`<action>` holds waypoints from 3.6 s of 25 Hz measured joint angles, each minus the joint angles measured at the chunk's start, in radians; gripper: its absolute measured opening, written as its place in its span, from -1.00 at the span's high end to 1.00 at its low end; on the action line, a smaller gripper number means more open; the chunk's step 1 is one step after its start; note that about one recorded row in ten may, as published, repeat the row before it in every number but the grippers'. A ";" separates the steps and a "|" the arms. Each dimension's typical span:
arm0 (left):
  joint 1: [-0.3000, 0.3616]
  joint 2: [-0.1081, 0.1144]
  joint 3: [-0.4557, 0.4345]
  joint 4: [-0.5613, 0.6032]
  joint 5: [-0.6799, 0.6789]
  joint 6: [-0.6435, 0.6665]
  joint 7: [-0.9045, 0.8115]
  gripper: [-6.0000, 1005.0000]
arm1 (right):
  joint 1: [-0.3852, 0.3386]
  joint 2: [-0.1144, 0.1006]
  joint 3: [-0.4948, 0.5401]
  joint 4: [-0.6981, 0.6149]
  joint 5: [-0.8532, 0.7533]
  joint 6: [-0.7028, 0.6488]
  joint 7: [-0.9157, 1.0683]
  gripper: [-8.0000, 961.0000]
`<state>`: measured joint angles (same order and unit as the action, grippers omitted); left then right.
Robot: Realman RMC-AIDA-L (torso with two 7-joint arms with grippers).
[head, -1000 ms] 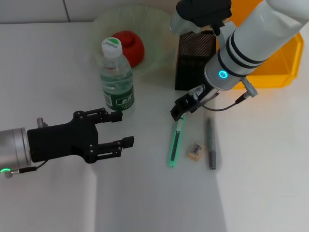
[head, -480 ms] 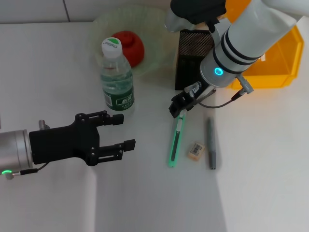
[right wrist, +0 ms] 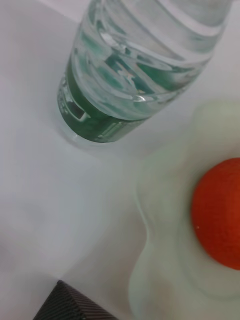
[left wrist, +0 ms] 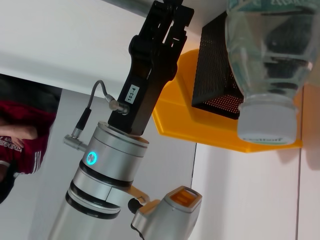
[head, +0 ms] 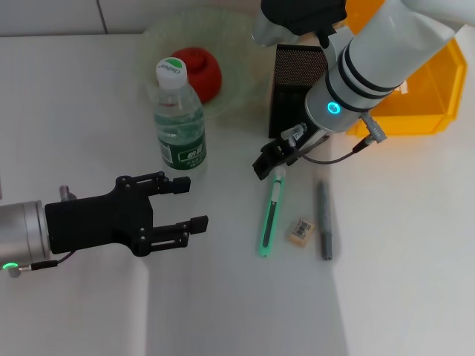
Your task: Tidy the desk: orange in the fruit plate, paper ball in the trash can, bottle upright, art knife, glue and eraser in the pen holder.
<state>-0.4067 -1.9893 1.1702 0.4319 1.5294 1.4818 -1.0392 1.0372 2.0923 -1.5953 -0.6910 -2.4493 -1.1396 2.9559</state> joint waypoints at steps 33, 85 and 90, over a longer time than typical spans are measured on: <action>-0.001 -0.001 0.006 0.005 0.001 -0.014 0.002 -0.42 | 0.006 0.000 -0.002 0.043 0.027 0.006 0.002 -0.21; -0.001 -0.004 0.008 0.003 0.001 -0.030 0.002 -0.42 | 0.045 0.000 -0.025 0.098 0.030 0.009 0.002 0.45; -0.001 -0.006 0.008 0.002 0.001 -0.039 0.004 -0.42 | 0.052 0.000 -0.027 0.105 0.030 0.009 0.002 0.47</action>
<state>-0.4081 -1.9954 1.1782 0.4341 1.5308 1.4432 -1.0349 1.0891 2.0923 -1.6226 -0.5864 -2.4190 -1.1304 2.9574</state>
